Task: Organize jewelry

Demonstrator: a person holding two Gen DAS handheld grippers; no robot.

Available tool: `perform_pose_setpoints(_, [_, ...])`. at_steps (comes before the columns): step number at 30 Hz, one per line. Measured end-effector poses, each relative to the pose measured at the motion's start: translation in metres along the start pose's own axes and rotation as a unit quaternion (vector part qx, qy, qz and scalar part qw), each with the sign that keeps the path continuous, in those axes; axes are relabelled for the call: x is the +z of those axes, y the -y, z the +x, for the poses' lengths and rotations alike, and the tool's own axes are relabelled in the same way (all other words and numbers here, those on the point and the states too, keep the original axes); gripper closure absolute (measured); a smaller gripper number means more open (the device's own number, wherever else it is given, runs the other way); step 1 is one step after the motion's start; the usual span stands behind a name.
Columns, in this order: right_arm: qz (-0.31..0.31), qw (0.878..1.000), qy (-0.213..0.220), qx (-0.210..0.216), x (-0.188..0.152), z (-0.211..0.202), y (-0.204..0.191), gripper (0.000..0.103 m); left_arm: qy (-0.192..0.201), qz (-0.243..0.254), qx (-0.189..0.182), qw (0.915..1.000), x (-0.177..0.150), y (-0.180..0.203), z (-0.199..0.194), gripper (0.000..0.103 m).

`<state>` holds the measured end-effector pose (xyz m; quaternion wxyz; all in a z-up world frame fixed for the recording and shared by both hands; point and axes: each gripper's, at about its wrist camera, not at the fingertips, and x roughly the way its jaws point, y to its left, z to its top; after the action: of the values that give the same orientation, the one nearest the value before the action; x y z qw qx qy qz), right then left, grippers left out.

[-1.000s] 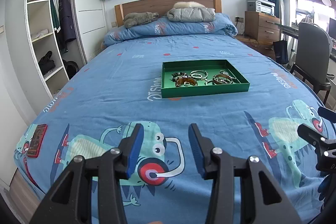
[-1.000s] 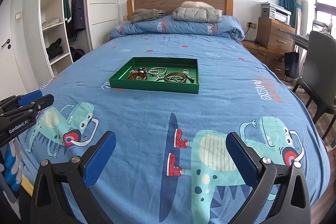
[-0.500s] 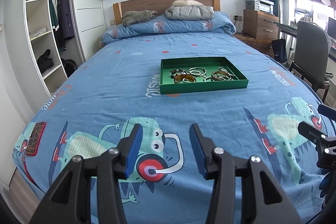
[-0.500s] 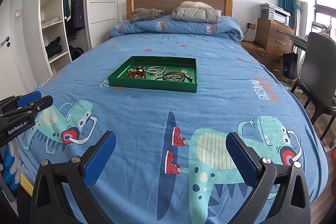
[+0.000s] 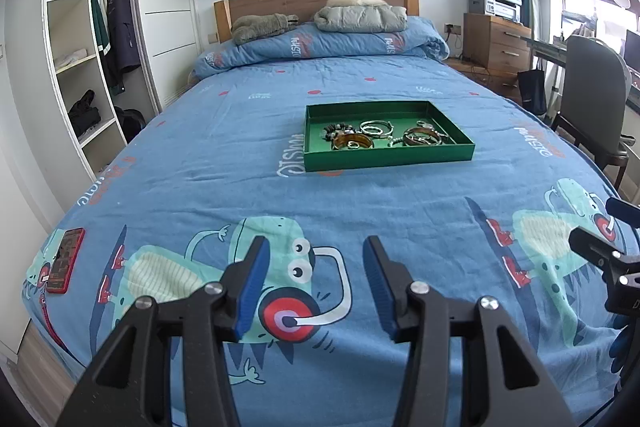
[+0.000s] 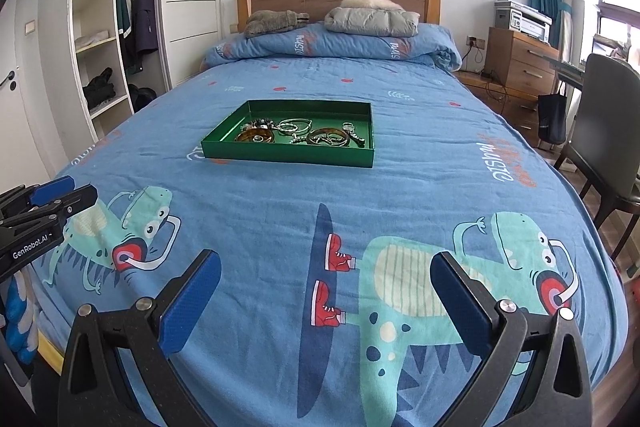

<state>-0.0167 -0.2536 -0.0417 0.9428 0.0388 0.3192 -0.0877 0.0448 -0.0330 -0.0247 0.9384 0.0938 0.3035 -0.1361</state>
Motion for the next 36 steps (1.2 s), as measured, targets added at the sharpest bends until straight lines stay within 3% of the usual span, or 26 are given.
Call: perform_pose_setpoints(36, [0.006,1.0,-0.004,-0.003,-0.0033,0.0046,0.0049,0.0,-0.002,0.003,0.002,1.0,-0.0034,0.0023,0.005,0.051])
